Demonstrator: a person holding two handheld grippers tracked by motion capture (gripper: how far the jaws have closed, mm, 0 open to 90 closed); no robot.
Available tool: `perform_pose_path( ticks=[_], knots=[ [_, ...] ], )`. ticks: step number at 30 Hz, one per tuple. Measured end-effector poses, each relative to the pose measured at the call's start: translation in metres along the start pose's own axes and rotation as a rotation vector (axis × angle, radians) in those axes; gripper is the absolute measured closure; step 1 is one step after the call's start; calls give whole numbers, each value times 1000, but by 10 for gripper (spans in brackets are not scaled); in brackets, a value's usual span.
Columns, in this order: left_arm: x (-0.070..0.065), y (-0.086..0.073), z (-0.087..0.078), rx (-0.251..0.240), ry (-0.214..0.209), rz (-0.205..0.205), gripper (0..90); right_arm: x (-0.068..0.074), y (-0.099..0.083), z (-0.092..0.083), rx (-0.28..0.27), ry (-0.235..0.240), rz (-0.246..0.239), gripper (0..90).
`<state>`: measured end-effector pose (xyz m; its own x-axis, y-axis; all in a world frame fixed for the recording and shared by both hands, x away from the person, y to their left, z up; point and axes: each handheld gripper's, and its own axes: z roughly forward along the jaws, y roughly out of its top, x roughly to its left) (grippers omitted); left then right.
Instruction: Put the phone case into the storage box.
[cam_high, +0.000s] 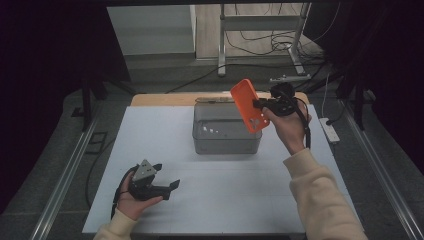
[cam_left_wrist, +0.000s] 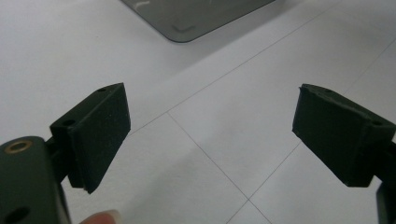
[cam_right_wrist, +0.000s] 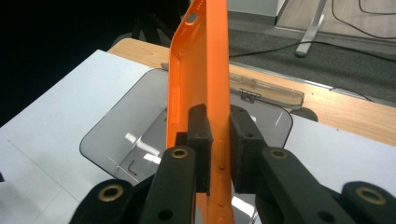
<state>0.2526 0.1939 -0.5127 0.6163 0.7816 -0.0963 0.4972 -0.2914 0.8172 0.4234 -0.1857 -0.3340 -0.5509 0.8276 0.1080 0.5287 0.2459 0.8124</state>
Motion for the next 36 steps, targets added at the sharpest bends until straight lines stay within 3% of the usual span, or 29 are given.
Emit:
perform_pose_path(
  ticks=[29, 36],
  knots=[
    [0, 0, -1, -4, -3, 6, 113, 2, -1, 24, 44, -84, 5, 803],
    [0, 1, 0, 0, -4, 7, 114, 5, -2, 29, 56, -113, -15, 803]
  ],
)
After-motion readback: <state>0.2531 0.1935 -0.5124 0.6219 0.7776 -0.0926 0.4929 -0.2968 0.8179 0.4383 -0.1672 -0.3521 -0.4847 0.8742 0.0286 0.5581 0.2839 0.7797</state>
